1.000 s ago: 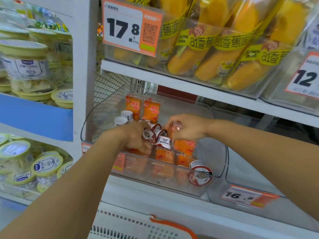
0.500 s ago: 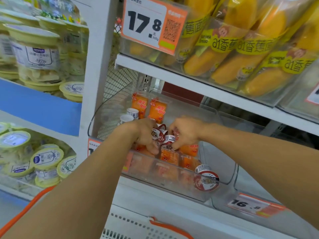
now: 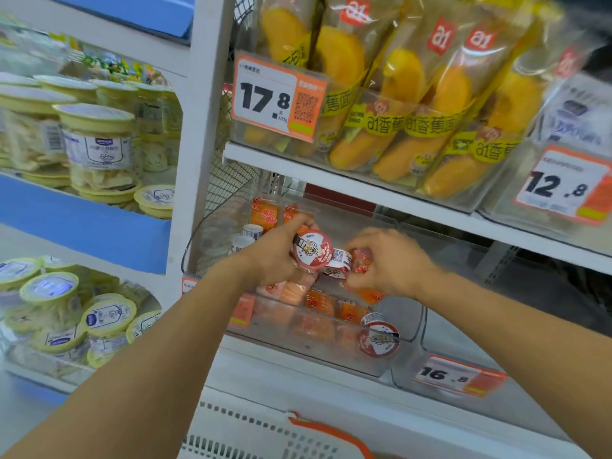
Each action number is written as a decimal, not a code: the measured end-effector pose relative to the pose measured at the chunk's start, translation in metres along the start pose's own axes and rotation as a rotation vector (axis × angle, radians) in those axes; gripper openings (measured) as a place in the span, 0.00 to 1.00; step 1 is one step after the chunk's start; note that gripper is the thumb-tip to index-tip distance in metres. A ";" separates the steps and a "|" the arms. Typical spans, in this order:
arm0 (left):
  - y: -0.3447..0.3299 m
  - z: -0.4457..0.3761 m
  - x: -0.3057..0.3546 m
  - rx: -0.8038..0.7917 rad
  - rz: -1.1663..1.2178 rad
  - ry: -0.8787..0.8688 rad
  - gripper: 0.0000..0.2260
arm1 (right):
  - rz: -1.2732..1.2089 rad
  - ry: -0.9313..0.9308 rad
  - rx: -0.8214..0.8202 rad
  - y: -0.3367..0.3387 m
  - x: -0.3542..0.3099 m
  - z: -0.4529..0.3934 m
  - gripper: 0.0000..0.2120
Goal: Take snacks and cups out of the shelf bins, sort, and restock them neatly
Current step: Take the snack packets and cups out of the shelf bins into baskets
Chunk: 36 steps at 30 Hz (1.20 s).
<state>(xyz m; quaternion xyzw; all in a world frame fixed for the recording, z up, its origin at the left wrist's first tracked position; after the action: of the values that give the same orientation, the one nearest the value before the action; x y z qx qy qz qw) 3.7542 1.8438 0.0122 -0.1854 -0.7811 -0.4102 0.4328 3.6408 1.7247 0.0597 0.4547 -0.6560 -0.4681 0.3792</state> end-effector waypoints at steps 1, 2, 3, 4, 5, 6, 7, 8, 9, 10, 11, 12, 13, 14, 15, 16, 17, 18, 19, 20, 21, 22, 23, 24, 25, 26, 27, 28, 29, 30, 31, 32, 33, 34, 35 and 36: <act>0.004 0.003 0.011 0.026 -0.012 -0.027 0.34 | 0.011 -0.002 0.044 0.010 -0.002 0.007 0.24; 0.008 0.007 0.022 0.053 -0.028 -0.056 0.34 | 0.019 -0.003 0.085 0.019 -0.004 0.014 0.25; 0.011 0.011 0.032 0.073 -0.045 -0.087 0.35 | 0.020 -0.007 0.120 0.028 -0.006 0.021 0.26; 0.013 0.015 0.043 0.084 -0.059 -0.117 0.35 | 0.013 -0.009 0.154 0.036 -0.007 0.028 0.27; 0.014 0.020 0.054 0.093 -0.077 -0.142 0.35 | 0.008 -0.008 0.182 0.044 -0.007 0.036 0.28; 0.014 0.026 0.064 0.101 -0.096 -0.165 0.35 | 0.007 -0.002 0.212 0.051 -0.008 0.044 0.28; 0.013 0.032 0.075 0.110 -0.114 -0.186 0.35 | 0.005 0.000 0.239 0.058 -0.008 0.052 0.28; 0.013 0.038 0.085 0.119 -0.129 -0.202 0.35 | -0.008 0.000 0.271 0.064 -0.008 0.061 0.28; 0.012 0.043 0.096 0.129 -0.139 -0.218 0.34 | -0.037 -0.008 0.306 0.071 -0.006 0.070 0.27; 0.012 0.049 0.109 0.139 -0.144 -0.235 0.34 | -0.075 -0.020 0.349 0.078 -0.003 0.079 0.26; 0.010 0.054 0.121 0.148 -0.142 -0.248 0.34 | -0.119 -0.040 0.390 0.086 0.001 0.089 0.26; 0.007 0.059 0.134 0.163 -0.131 -0.258 0.33 | -0.169 -0.065 0.424 0.094 0.006 0.098 0.27; 0.003 0.063 0.146 0.179 -0.117 -0.266 0.32 | -0.218 -0.088 0.453 0.103 0.011 0.108 0.28; -0.003 0.069 0.159 0.189 -0.102 -0.277 0.32 | -0.258 -0.107 0.478 0.111 0.016 0.120 0.30; -0.011 0.073 0.170 0.187 -0.091 -0.289 0.32 | -0.281 -0.127 0.491 0.119 0.022 0.132 0.31; -0.021 0.078 0.180 0.171 -0.085 -0.295 0.33 | -0.288 -0.146 0.494 0.126 0.029 0.146 0.30; -0.033 0.083 0.189 0.144 -0.080 -0.294 0.33 | -0.286 -0.161 0.490 0.131 0.036 0.160 0.28; -0.046 0.088 0.198 0.111 -0.068 -0.290 0.33 | -0.283 -0.176 0.482 0.134 0.045 0.176 0.26; -0.061 0.092 0.204 0.074 -0.059 -0.280 0.33 | -0.287 -0.190 0.467 0.137 0.054 0.192 0.24; -0.077 0.095 0.210 0.033 -0.054 -0.272 0.33 | -0.306 -0.207 0.438 0.137 0.064 0.210 0.23; -0.094 0.100 0.216 -0.018 -0.055 -0.264 0.32 | -0.335 -0.227 0.396 0.137 0.074 0.228 0.22; -0.114 0.103 0.220 -0.083 -0.053 -0.255 0.32 | -0.367 -0.257 0.338 0.134 0.086 0.248 0.21; -0.136 0.106 0.221 -0.159 -0.038 -0.238 0.31 | -0.392 -0.289 0.263 0.129 0.098 0.267 0.19; -0.160 0.110 0.215 -0.240 -0.008 -0.201 0.32 | -0.406 -0.316 0.171 0.122 0.109 0.287 0.17; -0.186 0.115 0.206 -0.318 0.025 -0.149 0.32 | -0.410 -0.337 0.066 0.109 0.121 0.306 0.14; -0.213 0.122 0.194 -0.393 0.057 -0.094 0.32 | -0.415 -0.360 -0.040 0.092 0.132 0.325 0.13; -0.242 0.130 0.175 -0.456 0.068 -0.019 0.32 | -0.428 -0.386 -0.132 0.072 0.143 0.345 0.11; -0.272 0.139 0.157 -0.504 0.079 0.060 0.31 | -0.450 -0.423 -0.209 0.051 0.154 0.364 0.11; -0.301 0.149 0.141 -0.531 0.094 0.135 0.30 | -0.469 -0.465 -0.273 0.029 0.165 0.384 0.11; -0.330 0.160 0.122 -0.535 0.094 0.210 0.30 | -0.466 -0.504 -0.340 0.007 0.175 0.401 0.13; -0.355 0.171 0.109 -0.535 0.072 0.266 0.29 | -0.429 -0.523 -0.420 -0.013 0.184 0.416 0.17; -0.376 0.181 0.096 -0.527 0.018 0.310 0.27 | -0.358 -0.531 -0.514 -0.033 0.192 0.427 0.21; -0.396 0.191 0.081 -0.518 -0.039 0.335 0.25 | -0.287 -0.536 -0.592 -0.048 0.199 0.437 0.24; -0.413 0.200 0.068 -0.500 -0.080 0.338 0.22 | -0.241 -0.541 -0.632 -0.060 0.204 0.444 0.26; -0.427 0.206 0.058 -0.491 -0.122 0.323 0.20 | -0.218 -0.544 -0.644 -0.069 0.208 0.449 0.26; -0.441 0.210 0.047 -0.484 -0.164 0.295 0.21 | -0.213 -0.539 -0.660 -0.079 0.209 0.453 0.27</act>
<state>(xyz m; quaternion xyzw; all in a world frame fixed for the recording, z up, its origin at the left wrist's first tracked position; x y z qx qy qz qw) 3.3337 1.7464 -0.2211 -0.1580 -0.6017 -0.6406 0.4502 3.1789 1.6366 -0.1255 0.2361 -0.4964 -0.7908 0.2692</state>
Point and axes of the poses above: each hand's wrist, its own z-axis away from the middle knuckle, its own y-axis out of the back of the hand, x = y × z, the point moved 7 cm from there along -z, towards the middle knuckle, and after that the axes turned 8 degrees about x, right-handed, at the moved point
